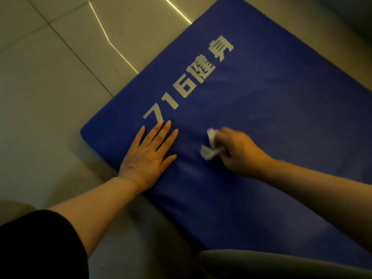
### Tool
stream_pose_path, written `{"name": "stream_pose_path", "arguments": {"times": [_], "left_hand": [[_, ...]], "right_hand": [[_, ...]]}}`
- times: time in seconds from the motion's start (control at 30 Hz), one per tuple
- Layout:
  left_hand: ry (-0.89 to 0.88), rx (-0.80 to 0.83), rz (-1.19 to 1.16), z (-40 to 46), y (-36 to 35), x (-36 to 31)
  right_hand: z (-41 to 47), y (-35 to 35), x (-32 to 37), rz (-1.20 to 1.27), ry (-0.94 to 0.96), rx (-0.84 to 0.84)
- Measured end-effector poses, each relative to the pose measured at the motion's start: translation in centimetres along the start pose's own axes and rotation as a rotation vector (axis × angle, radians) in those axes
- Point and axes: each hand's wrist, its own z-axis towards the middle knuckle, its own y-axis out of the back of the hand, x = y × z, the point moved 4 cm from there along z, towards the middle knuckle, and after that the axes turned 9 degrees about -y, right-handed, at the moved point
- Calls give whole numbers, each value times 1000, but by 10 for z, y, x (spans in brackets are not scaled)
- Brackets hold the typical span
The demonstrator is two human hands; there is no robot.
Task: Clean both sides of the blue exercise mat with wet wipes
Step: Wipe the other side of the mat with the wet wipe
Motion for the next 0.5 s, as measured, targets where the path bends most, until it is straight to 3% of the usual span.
{"name": "stream_pose_path", "arguments": {"times": [0.1,0.17,0.23,0.33,0.5], "left_hand": [[0,-17,0,-1,0,0],[-8,-24,-2,0,1,0],[0,-16,-8,0,1,0],[15,4,-21,0,0,1],[22,29,-60,-1,6,0]], "right_hand": [[-25,-3,3,-135,30,374],[-9,5,8,-248,23,517],[22,6,20,-278,68,472],[52,1,31,-191,34,276],[-6,-15,22,-134,67,197]]}}
